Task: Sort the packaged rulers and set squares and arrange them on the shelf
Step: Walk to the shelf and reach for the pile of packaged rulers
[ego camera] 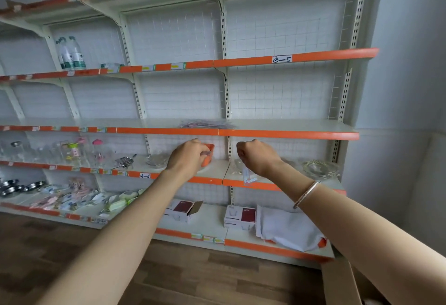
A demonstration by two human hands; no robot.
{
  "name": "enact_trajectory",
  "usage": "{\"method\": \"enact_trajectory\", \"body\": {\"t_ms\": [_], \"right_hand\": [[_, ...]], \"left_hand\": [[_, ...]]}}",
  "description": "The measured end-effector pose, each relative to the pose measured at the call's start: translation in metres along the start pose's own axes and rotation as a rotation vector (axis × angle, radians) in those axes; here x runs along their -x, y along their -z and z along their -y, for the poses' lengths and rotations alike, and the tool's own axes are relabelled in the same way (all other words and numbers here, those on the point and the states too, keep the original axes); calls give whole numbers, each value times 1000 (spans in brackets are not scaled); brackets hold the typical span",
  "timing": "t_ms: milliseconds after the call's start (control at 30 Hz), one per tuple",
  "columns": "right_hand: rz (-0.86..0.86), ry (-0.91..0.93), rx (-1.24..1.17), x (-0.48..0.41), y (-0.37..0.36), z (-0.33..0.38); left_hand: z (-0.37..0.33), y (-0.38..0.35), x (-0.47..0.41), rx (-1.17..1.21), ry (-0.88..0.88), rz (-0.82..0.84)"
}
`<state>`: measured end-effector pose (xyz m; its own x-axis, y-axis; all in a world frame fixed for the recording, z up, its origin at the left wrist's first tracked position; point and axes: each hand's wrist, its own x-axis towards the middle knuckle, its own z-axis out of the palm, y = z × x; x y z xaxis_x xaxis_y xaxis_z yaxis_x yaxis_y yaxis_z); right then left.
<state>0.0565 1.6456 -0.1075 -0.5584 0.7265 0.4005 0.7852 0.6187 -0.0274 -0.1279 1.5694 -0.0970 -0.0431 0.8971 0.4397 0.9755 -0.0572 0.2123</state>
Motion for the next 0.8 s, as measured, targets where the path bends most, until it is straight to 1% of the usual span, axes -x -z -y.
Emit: {"method": "enact_trajectory", "body": {"t_ms": [167, 333, 567, 800], "right_hand": [[-10, -36, -15, -76, -28, -15], [-14, -48, -44, -140, -61, -38], [-56, -31, -39, -242, -109, -96], [-57, -5, -75, -357, -147, -155]], "left_hand": [[42, -23, -70, -13, -29, 32], [77, -57, -138, -15, -48, 28], [105, -112, -249, -40, -69, 20], [139, -164, -355, -36, -21, -6]]}}
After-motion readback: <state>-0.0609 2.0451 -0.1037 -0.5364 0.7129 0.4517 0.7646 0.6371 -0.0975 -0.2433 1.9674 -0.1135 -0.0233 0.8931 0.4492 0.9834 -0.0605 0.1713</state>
